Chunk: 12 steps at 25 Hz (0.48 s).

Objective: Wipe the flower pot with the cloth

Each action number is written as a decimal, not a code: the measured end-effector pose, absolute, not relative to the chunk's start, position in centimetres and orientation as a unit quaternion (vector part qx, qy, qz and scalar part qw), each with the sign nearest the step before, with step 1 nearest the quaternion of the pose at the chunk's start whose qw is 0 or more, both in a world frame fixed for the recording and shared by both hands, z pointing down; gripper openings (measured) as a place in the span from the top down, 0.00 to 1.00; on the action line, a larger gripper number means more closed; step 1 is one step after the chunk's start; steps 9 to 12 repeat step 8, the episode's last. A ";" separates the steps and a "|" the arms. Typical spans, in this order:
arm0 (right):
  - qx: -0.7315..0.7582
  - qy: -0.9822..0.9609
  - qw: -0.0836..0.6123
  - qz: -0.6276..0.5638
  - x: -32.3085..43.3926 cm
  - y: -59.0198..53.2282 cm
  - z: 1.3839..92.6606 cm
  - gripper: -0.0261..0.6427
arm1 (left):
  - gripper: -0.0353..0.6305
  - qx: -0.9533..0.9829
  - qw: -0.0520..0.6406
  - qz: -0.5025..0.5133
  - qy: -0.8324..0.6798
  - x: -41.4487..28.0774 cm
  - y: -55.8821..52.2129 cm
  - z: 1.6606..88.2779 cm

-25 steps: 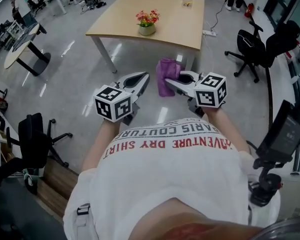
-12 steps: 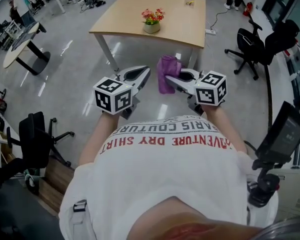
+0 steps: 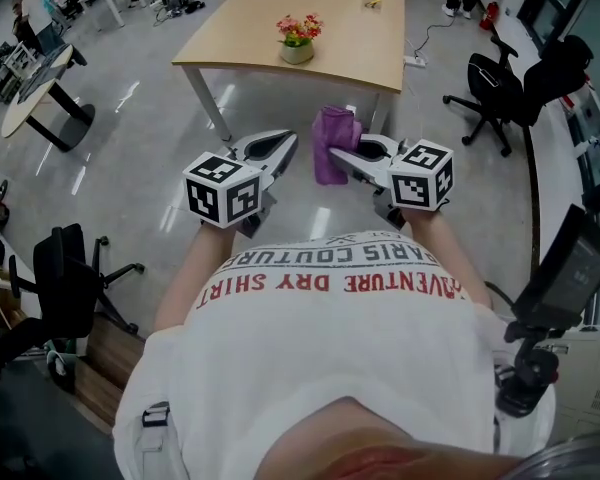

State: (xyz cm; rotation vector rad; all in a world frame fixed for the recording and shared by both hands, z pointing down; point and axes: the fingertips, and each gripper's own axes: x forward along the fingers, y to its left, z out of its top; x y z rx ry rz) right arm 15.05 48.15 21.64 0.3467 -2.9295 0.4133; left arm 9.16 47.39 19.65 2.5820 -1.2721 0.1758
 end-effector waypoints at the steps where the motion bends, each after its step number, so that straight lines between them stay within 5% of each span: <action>1: 0.115 -0.980 0.082 0.139 15.3 48.3 21.7 0.89 | 0.94 0.887 0.130 0.060 -0.439 9.3 47.5 19.8; 12: 0.113 -0.981 0.080 0.139 16.7 48.7 21.9 0.89 | 0.94 0.886 0.133 0.061 -0.441 10.7 48.1 20.1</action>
